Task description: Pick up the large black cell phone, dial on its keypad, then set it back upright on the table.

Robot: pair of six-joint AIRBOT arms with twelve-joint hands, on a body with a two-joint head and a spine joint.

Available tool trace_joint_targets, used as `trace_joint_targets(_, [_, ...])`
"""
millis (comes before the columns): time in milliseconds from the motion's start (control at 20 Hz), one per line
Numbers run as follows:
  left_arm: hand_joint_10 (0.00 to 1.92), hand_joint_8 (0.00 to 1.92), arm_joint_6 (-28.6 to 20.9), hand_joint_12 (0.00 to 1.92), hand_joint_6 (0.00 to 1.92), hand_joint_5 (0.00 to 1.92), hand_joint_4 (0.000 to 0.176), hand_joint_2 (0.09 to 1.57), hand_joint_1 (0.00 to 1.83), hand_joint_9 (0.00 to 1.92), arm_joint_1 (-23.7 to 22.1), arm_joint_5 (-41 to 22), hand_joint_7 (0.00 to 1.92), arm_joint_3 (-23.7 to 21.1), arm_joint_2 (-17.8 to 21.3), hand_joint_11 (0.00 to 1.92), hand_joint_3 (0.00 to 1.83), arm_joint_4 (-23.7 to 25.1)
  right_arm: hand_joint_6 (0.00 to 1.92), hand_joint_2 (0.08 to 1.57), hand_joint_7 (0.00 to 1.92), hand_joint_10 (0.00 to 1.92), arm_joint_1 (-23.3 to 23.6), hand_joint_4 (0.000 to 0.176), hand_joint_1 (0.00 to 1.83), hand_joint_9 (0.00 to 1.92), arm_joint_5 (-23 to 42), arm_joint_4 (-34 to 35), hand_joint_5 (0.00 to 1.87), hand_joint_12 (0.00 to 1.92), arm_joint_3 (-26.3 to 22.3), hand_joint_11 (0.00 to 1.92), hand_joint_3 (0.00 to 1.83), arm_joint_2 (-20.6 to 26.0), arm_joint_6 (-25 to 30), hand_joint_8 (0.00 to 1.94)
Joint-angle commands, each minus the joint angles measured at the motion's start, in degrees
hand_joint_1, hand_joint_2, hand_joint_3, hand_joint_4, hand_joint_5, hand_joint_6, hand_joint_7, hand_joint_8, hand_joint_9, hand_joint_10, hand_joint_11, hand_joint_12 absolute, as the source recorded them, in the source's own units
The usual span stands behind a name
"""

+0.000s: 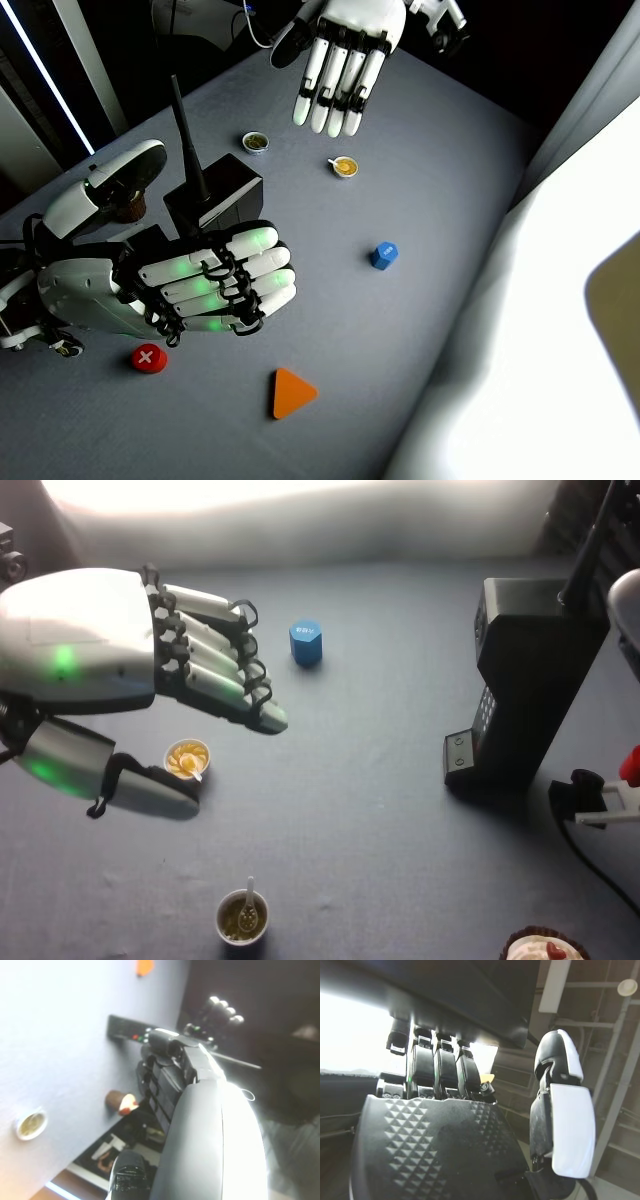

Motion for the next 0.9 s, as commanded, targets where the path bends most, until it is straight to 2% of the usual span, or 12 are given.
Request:
trace_joint_targets(0, [0.00, 0.00, 0.03, 0.85, 0.00, 0.63, 0.000, 1.19, 0.11, 0.67, -1.36, -4.34, 0.69, -0.03, 0.07, 0.30, 0.00, -6.10, 0.00, 1.00, 0.17, 0.00, -0.19, 0.000, 0.35, 0.17, 6.58, -0.19, 0.16, 0.57, 0.38, 0.00, 0.00, 0.28, 0.83, 0.00])
trace_joint_targets(50, [0.00, 0.00, 0.03, 0.85, 0.01, 0.63, 0.000, 1.19, 0.12, 0.68, -1.34, -4.34, 0.69, -0.02, 0.09, 0.30, 0.00, -6.17, 0.01, 0.98, 0.19, 0.01, -0.19, 0.000, 0.35, 0.19, 6.56, -0.20, 0.18, 0.60, 0.41, 0.00, 0.00, 0.28, 0.83, 0.01])
trace_joint_targets(250, [0.00, 0.00, 0.03, 0.88, 0.00, 0.62, 0.000, 1.19, 0.10, 0.67, -0.88, -4.43, 0.68, -0.29, 0.33, 0.31, 0.00, -6.57, 0.00, 0.97, 0.16, 0.00, -0.02, 0.000, 0.32, 0.17, 6.22, -0.27, 0.13, 0.52, 0.60, 0.00, 0.00, 0.29, 0.83, 0.00])
trace_joint_targets(450, [0.01, 0.01, 0.03, 0.88, 0.00, 0.62, 0.000, 1.20, 0.12, 0.67, -0.83, -4.46, 0.70, -0.83, 0.90, 0.29, 0.00, -6.72, 0.00, 0.95, 0.17, 0.00, 0.62, 0.000, 0.30, 0.19, 6.16, -0.48, 0.12, 0.61, 0.56, 0.00, 0.00, 0.29, 0.83, 0.00])
trace_joint_targets(750, [0.00, 0.00, 0.03, 0.86, 0.00, 0.59, 0.000, 1.19, 0.12, 0.63, -0.41, -4.48, 0.65, -2.66, 2.11, 0.25, 0.00, -6.72, 0.00, 1.00, 0.17, 0.00, 1.05, 0.000, 0.29, 0.18, 6.16, -0.82, 0.14, 0.63, 0.03, 0.00, 0.01, 0.33, 0.83, 0.00])
trace_joint_targets(800, [0.00, 0.00, 0.03, 0.86, 0.00, 0.59, 0.000, 1.19, 0.12, 0.63, -0.31, -4.49, 0.66, -3.17, 2.59, 0.25, 0.00, -6.73, 0.01, 1.00, 0.15, 0.01, 1.08, 0.000, 0.30, 0.15, 6.16, -0.84, 0.12, 0.54, -0.07, 0.00, 0.01, 0.33, 0.83, 0.00])
trace_joint_targets(850, [0.00, 0.00, 0.03, 0.85, 0.00, 0.56, 0.000, 1.20, 0.07, 0.61, -0.17, -4.50, 0.63, -3.60, 2.99, 0.21, 0.00, -6.72, 0.01, 1.00, 0.17, 0.01, 1.16, 0.000, 0.30, 0.17, 6.17, -0.85, 0.14, 0.55, -0.23, 0.00, 0.00, 0.52, 0.84, 0.01])
